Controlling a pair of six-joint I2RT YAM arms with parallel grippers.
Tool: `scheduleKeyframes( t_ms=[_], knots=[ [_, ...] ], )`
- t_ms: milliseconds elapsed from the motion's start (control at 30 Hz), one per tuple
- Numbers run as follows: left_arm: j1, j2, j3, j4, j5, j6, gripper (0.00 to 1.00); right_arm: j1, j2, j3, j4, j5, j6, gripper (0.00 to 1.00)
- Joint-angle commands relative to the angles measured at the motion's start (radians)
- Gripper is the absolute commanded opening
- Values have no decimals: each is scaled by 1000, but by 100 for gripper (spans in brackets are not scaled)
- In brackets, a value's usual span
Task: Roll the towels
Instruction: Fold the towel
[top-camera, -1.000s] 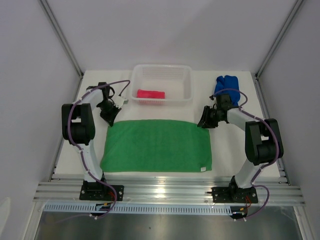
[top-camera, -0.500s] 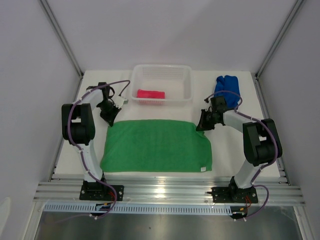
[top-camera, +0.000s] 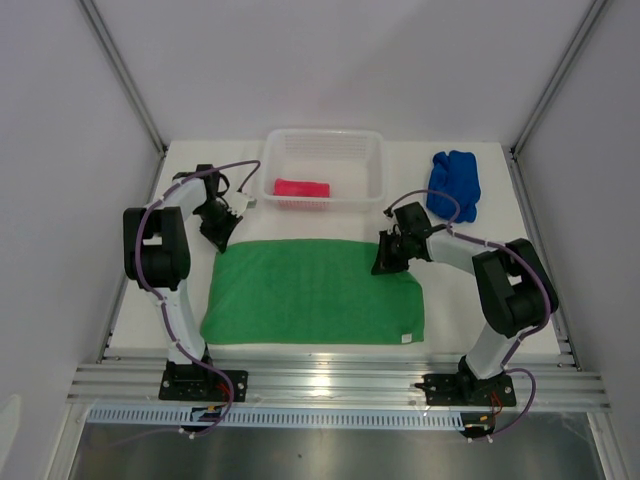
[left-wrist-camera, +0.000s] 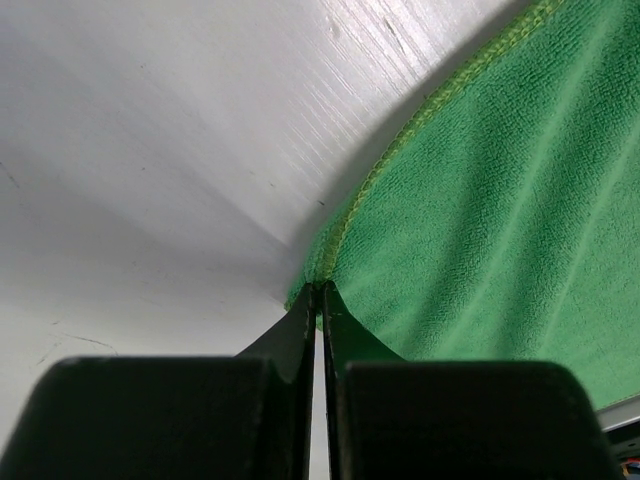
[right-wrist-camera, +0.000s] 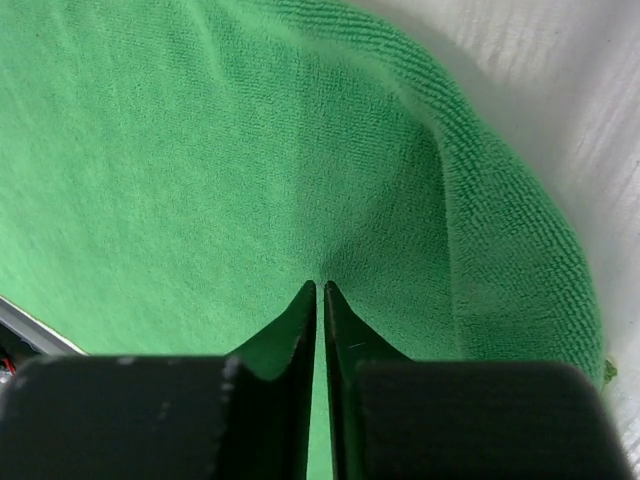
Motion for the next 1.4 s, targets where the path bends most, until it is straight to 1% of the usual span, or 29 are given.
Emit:
scheduleKeyframes(
  t_ms=[0,33,67,167,200,267,300,367,433,467,500,600,633,733,1033,1167,1267,1367],
  knots=[
    [5,-59,0,7,-7,25,0,11,-39,43,0,11,1,10],
    [7,-58,2,7,-8,25,1,11,-57,56,-11,13,-5,15],
    [7,-56,2,7,-8,25,1,12,-71,98,-28,13,-15,27],
    [7,-55,2,5,-11,25,1,-6,-140,184,-124,24,-30,39],
    [7,-55,0,5,-13,25,1,-38,-177,188,-135,30,-16,41],
    [7,-55,3,5,-13,25,1,-83,-215,172,-147,63,-12,42],
    [7,-55,0,7,-10,25,1,-106,-244,135,-152,82,-13,42],
    [7,-55,3,7,-7,23,1,-198,-251,94,-167,87,31,44],
    [8,-55,2,7,-8,23,1,-302,-225,22,-164,1,103,45],
    [8,-53,3,7,-7,23,1,-319,-217,-8,-122,-31,163,46],
    [8,-53,0,5,-8,23,1,-328,-209,-34,-97,-65,188,47],
    [7,-53,0,4,-8,22,1,-318,-191,-100,-10,-93,264,49],
    [8,-56,0,4,-8,20,1,-311,-188,-127,36,-94,302,50],
    [8,-58,0,2,-7,20,1,-311,-186,-172,104,-85,355,52],
    [7,-59,-2,0,-8,20,1,-316,-139,-210,188,-19,403,53],
    [7,-58,0,3,-16,23,1,-318,-108,-223,227,-24,427,53],
    [7,-59,2,2,-19,23,1,-314,-82,-224,238,-25,436,52],
    [7,-61,0,4,-20,26,1,-305,-87,-232,242,-24,444,49]
  ],
)
